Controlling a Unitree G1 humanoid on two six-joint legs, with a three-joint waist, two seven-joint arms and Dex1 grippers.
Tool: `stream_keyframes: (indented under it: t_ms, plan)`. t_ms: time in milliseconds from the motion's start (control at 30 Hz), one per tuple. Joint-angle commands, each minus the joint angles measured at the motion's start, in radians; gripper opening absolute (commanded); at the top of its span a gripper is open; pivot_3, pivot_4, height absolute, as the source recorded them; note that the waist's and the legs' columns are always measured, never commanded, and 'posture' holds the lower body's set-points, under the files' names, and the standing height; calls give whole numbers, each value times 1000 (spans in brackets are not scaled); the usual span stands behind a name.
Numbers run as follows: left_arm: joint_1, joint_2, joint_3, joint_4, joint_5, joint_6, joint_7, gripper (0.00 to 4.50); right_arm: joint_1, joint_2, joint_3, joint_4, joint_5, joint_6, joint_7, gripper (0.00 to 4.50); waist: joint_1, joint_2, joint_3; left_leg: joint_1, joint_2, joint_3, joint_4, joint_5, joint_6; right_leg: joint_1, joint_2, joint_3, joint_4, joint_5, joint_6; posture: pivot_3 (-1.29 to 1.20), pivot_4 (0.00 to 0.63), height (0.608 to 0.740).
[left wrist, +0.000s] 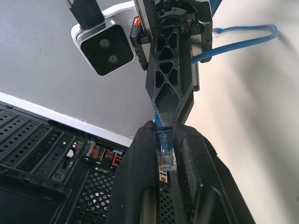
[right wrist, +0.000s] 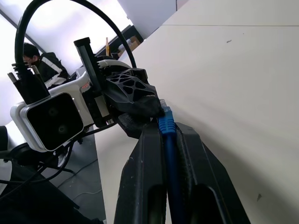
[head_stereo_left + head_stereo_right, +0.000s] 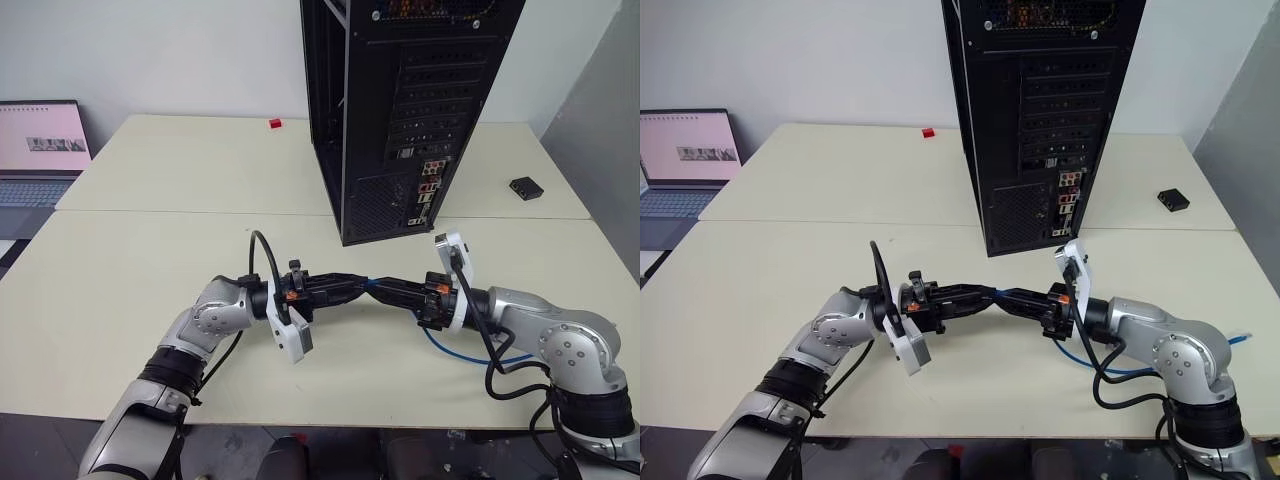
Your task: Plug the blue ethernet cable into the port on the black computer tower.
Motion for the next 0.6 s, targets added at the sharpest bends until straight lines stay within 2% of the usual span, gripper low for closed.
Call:
stream_keyframes:
  t_ms: [33, 100, 133, 300, 367, 433, 600]
  plan:
    - [-8, 10, -25, -16, -49, 5, 6, 926, -19, -10, -13, -21, 25, -4, 5, 16, 0, 0, 0, 0, 0, 0, 0, 0, 0, 0, 0, 0, 0, 0, 0, 0, 150, 740]
    - [-10, 15, -41, -22, -72, 29, -11, 1220, -16, -12, -12, -22, 25, -2, 5, 15, 0, 0, 0, 0, 0, 0, 0, 0, 0, 0, 0, 0, 0, 0, 0, 0, 150, 740]
    - [-9, 19, -47, -22, -81, 36, -15, 1522, -15, -13, -10, -23, 24, -2, 5, 15, 0, 0, 0, 0, 0, 0, 0, 0, 0, 0, 0, 0, 0, 0, 0, 0, 150, 740]
    - [-3, 31, -53, -34, -122, 58, -25, 2467, -5, -21, -10, -28, 11, -9, 3, 10, 0, 0, 0, 0, 0, 0, 0, 0, 0, 0, 0, 0, 0, 0, 0, 0, 150, 740]
    - [8, 41, -43, -44, -165, 121, -37, 2828, 9, -35, -34, -45, -26, -45, -16, 9, 0, 0, 0, 0, 0, 0, 0, 0, 0, 0, 0, 0, 0, 0, 0, 0, 150, 740]
    - [23, 54, -39, -59, -203, 178, -56, 2876, 22, -51, -49, -63, -66, -84, -34, 9, 0, 0, 0, 0, 0, 0, 0, 0, 0, 0, 0, 0, 0, 0, 0, 0, 150, 740]
    - [98, 48, -6, -213, -345, 496, -83, 2876, 54, -62, -56, -132, -238, -231, -120, 8, -1, 0, 0, 0, 0, 0, 0, 0, 0, 0, 0, 0, 0, 0, 0, 0, 150, 740]
